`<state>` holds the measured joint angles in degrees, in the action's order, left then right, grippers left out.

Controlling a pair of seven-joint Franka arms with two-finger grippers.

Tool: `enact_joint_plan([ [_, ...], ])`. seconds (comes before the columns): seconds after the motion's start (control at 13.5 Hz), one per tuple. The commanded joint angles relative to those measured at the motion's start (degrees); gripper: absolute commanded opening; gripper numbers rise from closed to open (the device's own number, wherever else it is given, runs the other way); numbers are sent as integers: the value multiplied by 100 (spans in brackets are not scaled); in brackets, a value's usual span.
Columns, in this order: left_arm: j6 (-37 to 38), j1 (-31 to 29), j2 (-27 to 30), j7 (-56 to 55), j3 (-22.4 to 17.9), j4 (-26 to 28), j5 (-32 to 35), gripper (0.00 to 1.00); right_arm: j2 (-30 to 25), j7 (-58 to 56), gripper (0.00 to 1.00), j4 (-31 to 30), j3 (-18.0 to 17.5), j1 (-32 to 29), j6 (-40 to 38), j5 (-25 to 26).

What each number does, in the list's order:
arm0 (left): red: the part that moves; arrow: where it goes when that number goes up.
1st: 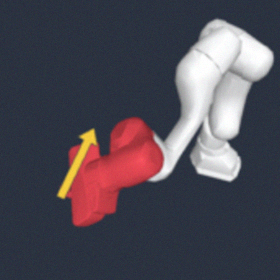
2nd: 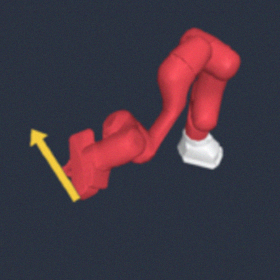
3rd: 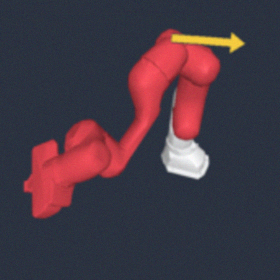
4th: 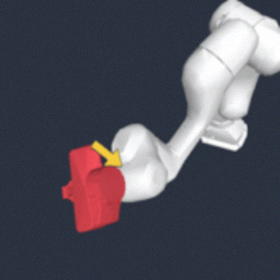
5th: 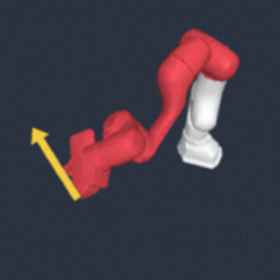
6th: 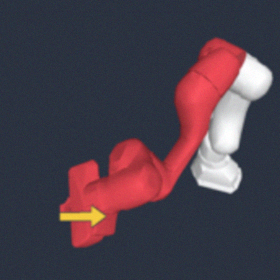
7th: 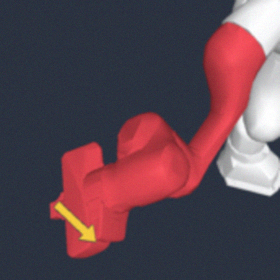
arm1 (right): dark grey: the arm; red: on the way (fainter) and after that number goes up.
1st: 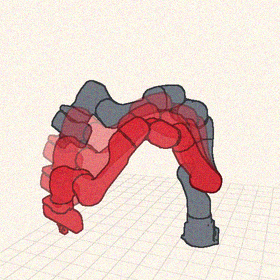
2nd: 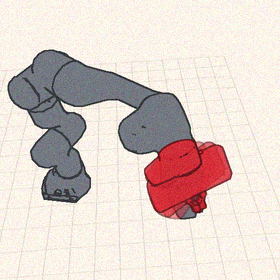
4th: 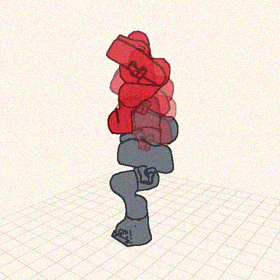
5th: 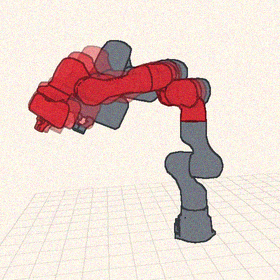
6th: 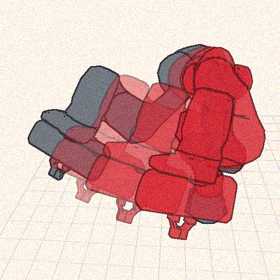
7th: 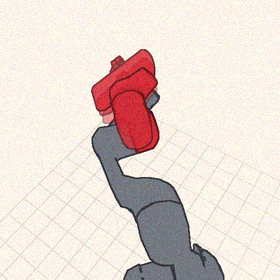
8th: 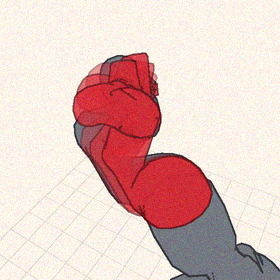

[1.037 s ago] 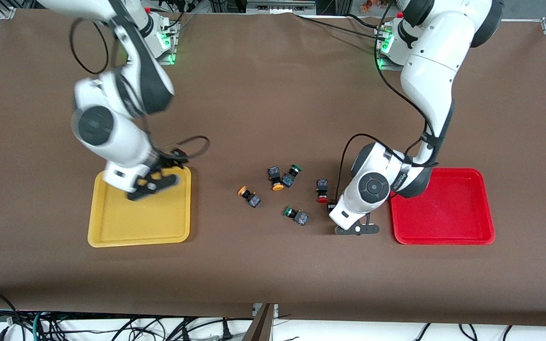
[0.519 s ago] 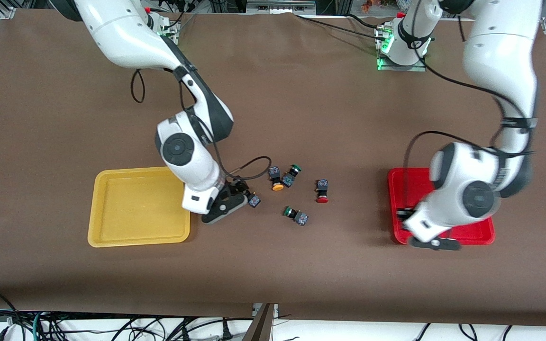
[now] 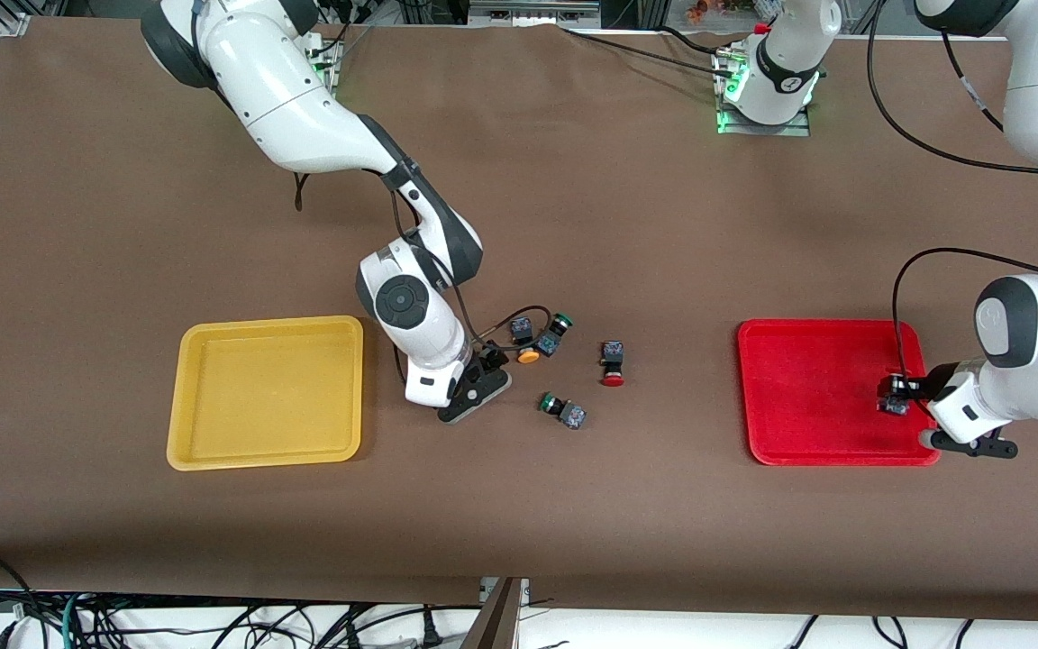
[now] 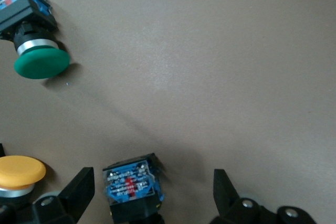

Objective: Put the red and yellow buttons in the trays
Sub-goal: 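Carry the red button into the red tray while the right gripper grasps a yellow button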

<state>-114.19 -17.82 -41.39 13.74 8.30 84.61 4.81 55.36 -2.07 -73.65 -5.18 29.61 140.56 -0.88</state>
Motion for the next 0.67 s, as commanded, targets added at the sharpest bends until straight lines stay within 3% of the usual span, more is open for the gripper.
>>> enact_joint_plan([
  [0.0,-349,-169,342,120,75,696,-104,0,72,-4,96,166,8,-8,-38,-78],
  [0.3,-875,-231,579,120,75,1389,-104,0,54,40,69,79,8,-26,-38,-87],
  [0.52,-1360,-318,597,120,84,1760,-95,0,45,58,67,-27,8,-52,-38,-105],
  [0.59,-1369,-319,588,120,84,1761,-103,13,19,32,51,-44,8,-61,-55,-105],
])
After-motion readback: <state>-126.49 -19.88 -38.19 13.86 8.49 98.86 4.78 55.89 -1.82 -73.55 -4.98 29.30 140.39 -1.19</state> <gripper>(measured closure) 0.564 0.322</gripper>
